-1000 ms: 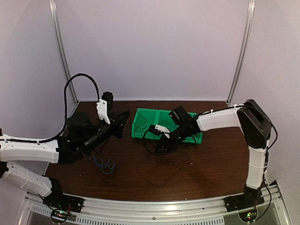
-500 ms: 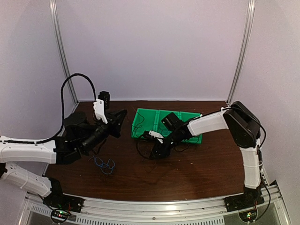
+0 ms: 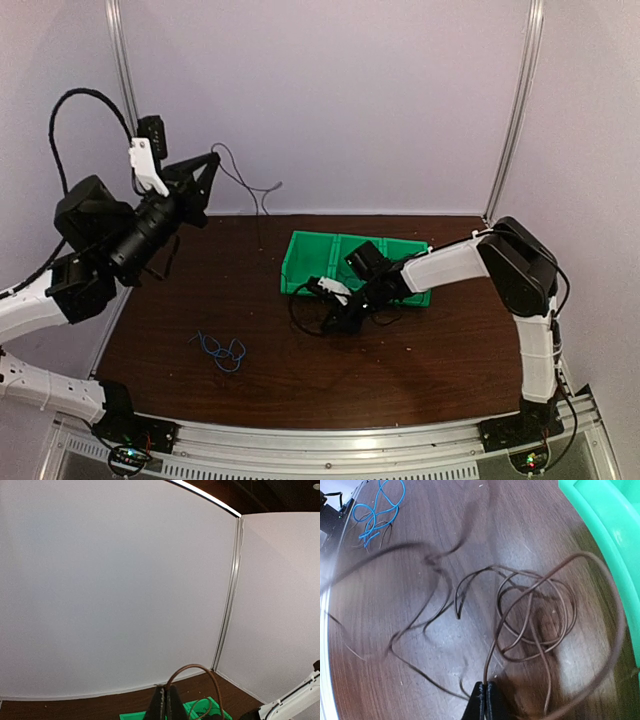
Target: Untangle the cables
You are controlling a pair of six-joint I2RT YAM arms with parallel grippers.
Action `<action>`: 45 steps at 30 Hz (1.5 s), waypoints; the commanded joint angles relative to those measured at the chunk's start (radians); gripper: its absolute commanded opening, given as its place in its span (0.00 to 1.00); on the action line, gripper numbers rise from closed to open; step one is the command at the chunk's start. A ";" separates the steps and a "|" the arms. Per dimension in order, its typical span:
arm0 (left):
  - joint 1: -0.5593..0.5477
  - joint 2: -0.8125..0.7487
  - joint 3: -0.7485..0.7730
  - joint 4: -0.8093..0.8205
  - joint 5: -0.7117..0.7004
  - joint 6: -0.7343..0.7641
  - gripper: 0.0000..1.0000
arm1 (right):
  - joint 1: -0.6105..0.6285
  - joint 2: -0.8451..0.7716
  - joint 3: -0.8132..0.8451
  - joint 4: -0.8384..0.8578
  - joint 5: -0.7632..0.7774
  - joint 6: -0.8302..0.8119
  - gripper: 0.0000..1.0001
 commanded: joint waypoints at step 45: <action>0.367 0.778 0.978 -0.510 0.366 -0.112 0.00 | -0.516 -0.883 -0.497 -0.277 -0.229 -0.337 0.60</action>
